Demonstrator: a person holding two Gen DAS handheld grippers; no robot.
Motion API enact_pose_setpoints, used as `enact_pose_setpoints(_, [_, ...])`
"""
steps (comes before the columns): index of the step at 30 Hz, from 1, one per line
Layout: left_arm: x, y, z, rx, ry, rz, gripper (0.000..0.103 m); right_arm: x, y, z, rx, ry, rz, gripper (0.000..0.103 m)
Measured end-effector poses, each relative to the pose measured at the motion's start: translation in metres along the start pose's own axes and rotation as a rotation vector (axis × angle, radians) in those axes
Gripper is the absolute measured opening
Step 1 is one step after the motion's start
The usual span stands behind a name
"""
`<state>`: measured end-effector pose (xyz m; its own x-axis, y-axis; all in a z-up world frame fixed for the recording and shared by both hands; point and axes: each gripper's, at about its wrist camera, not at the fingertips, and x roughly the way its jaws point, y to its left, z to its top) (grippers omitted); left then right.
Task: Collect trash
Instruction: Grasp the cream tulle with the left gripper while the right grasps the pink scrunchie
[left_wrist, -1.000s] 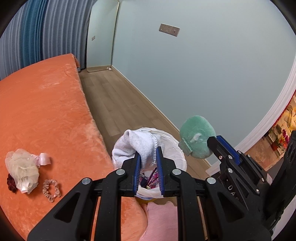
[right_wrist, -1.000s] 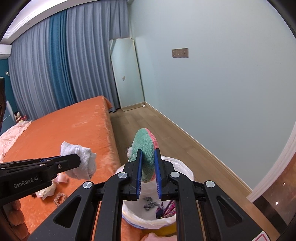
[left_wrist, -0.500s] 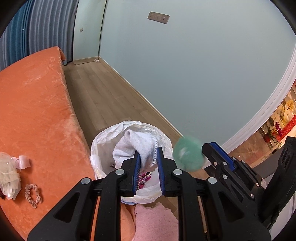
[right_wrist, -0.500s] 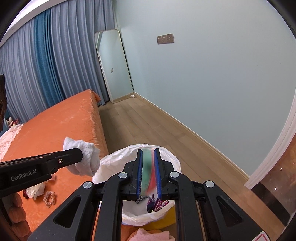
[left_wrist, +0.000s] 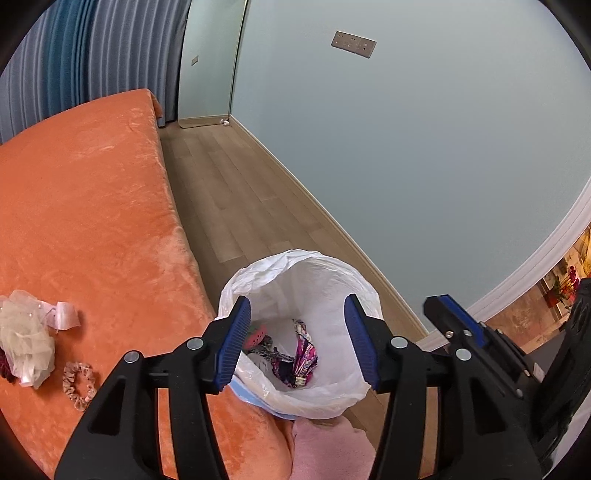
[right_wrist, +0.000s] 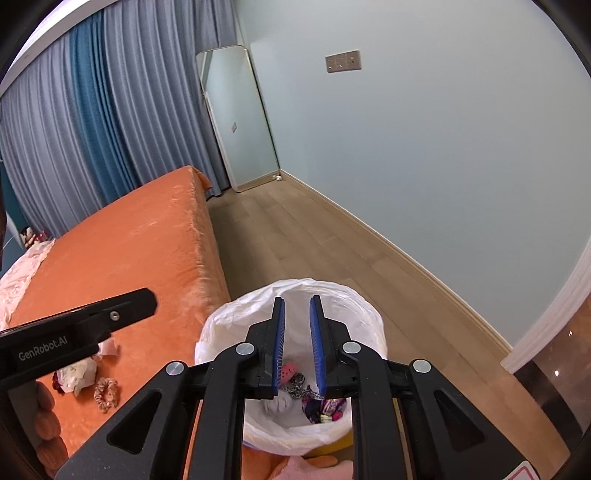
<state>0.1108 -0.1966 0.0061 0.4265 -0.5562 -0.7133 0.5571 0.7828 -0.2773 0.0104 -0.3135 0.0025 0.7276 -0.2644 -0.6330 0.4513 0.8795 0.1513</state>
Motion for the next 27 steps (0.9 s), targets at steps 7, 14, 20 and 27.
enact_pose_setpoints(7, [-0.018, 0.013, -0.009, -0.036, -0.023, 0.019, 0.050, -0.006, 0.004, -0.007, -0.028, 0.018, -0.015, 0.016])
enact_pose_setpoints(14, [-0.043, 0.036, -0.018, -0.067, -0.048, 0.069, 0.052, -0.011, 0.034, -0.016, -0.068, 0.041, 0.035, 0.029])
enact_pose_setpoints(20, [-0.065, 0.064, -0.030, -0.101, -0.071, 0.124, 0.055, -0.016, 0.077, -0.025, -0.132, 0.052, 0.091, 0.036])
enact_pose_setpoints(27, [-0.087, 0.103, -0.043, -0.171, -0.100, 0.193, 0.063, -0.014, 0.123, -0.037, -0.209, 0.083, 0.150, 0.039])
